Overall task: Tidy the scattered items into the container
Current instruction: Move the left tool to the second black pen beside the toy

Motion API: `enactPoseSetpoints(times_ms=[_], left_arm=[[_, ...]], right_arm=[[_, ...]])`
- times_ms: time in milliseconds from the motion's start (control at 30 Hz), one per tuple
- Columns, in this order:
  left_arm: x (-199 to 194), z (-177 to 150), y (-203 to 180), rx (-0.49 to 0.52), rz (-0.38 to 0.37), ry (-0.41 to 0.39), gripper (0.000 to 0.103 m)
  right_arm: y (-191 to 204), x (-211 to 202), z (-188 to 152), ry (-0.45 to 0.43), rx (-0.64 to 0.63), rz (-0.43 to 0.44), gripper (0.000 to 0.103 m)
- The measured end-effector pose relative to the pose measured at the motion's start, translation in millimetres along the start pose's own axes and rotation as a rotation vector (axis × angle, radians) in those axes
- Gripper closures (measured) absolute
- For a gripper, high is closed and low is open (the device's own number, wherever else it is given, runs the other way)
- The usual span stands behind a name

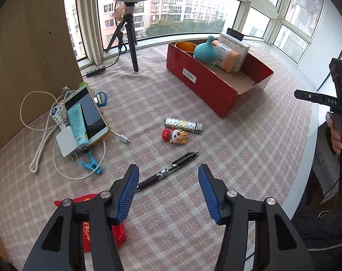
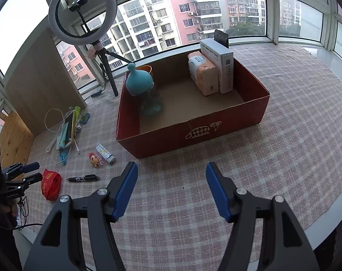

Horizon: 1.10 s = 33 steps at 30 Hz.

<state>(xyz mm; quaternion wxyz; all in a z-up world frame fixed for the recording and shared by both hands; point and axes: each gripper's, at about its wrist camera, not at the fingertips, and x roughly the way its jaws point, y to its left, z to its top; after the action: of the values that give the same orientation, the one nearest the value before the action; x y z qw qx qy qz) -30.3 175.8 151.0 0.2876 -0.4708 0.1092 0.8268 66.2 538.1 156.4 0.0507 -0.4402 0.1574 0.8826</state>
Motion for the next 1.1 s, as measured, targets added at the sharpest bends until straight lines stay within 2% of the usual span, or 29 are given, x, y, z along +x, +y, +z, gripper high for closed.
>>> enactPoseSetpoints(times_ms=[133,300,500,700,1100], left_arm=[[-9.3,-5.8,3.4,-0.047,0.065,-0.036,0.038],[-16.7,-10.2,6.5,-0.055,0.078,-0.058,0.037],[-8.8,-10.0,13.1,-0.018,0.083,-0.053,0.037],[13.6,-13.7,25.4,-0.016,0.048,-0.024,0.037],[84.0,-21.3,11.3,0.163,-0.059,0.098,0.037]], right_arm=[[20.5,1.5,-5.6,0.012,-0.042,-0.022,0.04],[37.5,0.8,-10.2,0.009,-0.064,-0.05,0.036],[45.2,0.9,-14.4,0.013,-0.048,-0.059,0.035],[51.1,8.0,-18.8,0.043,-0.042,-0.078,0.035],[65.8,18.6,-31.4,0.075,-0.041,-0.083,0.035]])
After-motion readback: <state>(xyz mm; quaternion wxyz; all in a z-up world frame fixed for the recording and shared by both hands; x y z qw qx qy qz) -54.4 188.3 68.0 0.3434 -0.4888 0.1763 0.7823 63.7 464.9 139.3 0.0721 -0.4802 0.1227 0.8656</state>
